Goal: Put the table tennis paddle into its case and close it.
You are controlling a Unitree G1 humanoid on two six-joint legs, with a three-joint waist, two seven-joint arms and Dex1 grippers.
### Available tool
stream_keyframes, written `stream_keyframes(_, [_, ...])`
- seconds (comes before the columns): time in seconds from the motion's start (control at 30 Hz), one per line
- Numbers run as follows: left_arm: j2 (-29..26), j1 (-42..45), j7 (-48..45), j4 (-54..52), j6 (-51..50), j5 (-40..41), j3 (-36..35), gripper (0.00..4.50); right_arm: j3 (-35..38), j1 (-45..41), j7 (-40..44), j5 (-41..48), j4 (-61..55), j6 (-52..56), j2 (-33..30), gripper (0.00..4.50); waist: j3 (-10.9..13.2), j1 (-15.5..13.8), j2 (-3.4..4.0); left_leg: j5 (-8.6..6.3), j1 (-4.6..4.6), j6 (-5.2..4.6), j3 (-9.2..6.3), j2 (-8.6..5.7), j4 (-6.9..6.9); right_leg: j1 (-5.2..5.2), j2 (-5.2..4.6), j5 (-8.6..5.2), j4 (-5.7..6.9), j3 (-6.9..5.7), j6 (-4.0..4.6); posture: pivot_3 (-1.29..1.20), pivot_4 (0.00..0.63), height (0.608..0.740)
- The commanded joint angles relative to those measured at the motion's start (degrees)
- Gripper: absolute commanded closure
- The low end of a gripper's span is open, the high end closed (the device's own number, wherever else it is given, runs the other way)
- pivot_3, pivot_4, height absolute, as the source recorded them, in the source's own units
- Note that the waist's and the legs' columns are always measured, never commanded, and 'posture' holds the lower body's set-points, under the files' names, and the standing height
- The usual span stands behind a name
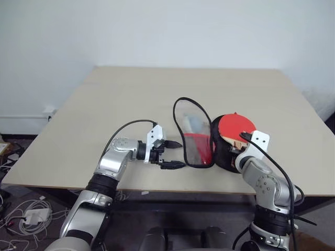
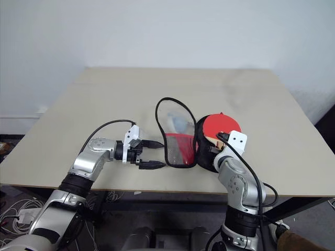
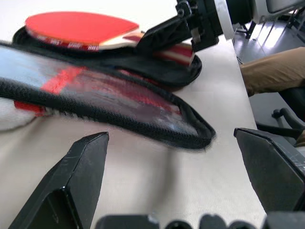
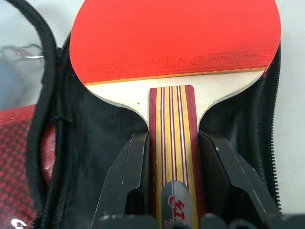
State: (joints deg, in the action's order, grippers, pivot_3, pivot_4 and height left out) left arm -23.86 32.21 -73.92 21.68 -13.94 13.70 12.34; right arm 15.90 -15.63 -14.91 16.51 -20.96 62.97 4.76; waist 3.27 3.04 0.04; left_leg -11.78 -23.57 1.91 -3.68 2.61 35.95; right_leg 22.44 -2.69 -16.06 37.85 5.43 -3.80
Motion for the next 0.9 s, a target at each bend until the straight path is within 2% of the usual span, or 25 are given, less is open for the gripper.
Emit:
stream_keyframes(0.03, [0.67,2.53,-0.38,0.0,1.33,-0.07,-0.05,0.0,-0.46,-0.78,0.22,-1.31,-0.64,-2.83,-0.65,3.36,0.0,0.0,0.0,0.0,0.0,0.0,0.0,0.0,0.0,-0.01,0.0,0.0,0.0,0.0,0.0,0.0,0.0,0.74])
stream_keyframes(0.3, [1.04,2.76,-0.37,1.7,2.97,-0.49,-0.26,0.0,-2.22,0.17,0.83,-2.19,3.41,-5.1,1.01,3.36,-0.01,0.04,-0.01,0.0,0.02,-0.01,0.0,0.0,0.02,-0.03,0.0,0.0,0.01,0.0,0.0,0.0,0.0,0.74])
stream_keyframes(0.53, [1.1,2.38,-0.18,1.96,3.59,-0.58,-0.63,0.0,-4.45,1.16,2.51,-3.58,5.77,-6.23,-0.32,3.36,-0.03,0.08,-0.05,0.02,0.06,-0.04,0.0,0.0,0.1,-0.1,0.0,0.04,0.03,0.0,-0.01,0.0,0.0,0.74])
stream_keyframes(0.57, [1.15,2.39,-0.11,2.11,3.73,-0.68,-0.67,0.0,-4.69,1.29,2.71,-3.73,5.76,-6.05,-0.57,2.64,-0.03,0.07,-0.05,0.03,0.07,-0.05,0.0,0.0,0.1,-0.1,0.0,0.06,0.03,0.0,-0.02,0.0,0.0,0.74])
stream_keyframes(0.8, [1.28,2.35,0.01,3.09,4.7,-0.93,-0.89,0.0,-6.1,1.04,5.54,-2.87,4.77,-5.85,-1.49,0.32,-0.05,0.03,-0.07,0.06,0.07,-0.08,0.0,0.0,0.12,-0.13,0.0,0.09,0.03,0.0,-0.03,0.0,0.0,0.74])
stream_keyframes(0.83, [1.37,2.41,0.07,3.34,4.88,-1.02,-0.85,0.0,-5.56,1.11,6.31,-1.98,3.93,-6.57,-1.26,0.05,-0.05,0.01,-0.08,0.06,0.07,-0.09,0.0,0.0,0.13,-0.13,0.0,0.09,0.03,0.0,-0.04,0.0,0.0,0.74])
stream_keyframes(0.9, [1.53,2.62,0.18,3.98,5.26,-1.21,-0.78,0.0,-3.57,0.99,6.9,-0.67,2.05,-9.08,-0.55,0.05,-0.05,0.02,-0.08,0.06,0.07,-0.09,0.0,0.0,0.14,-0.14,0.0,0.1,0.03,0.0,-0.05,0.0,0.0,0.74])
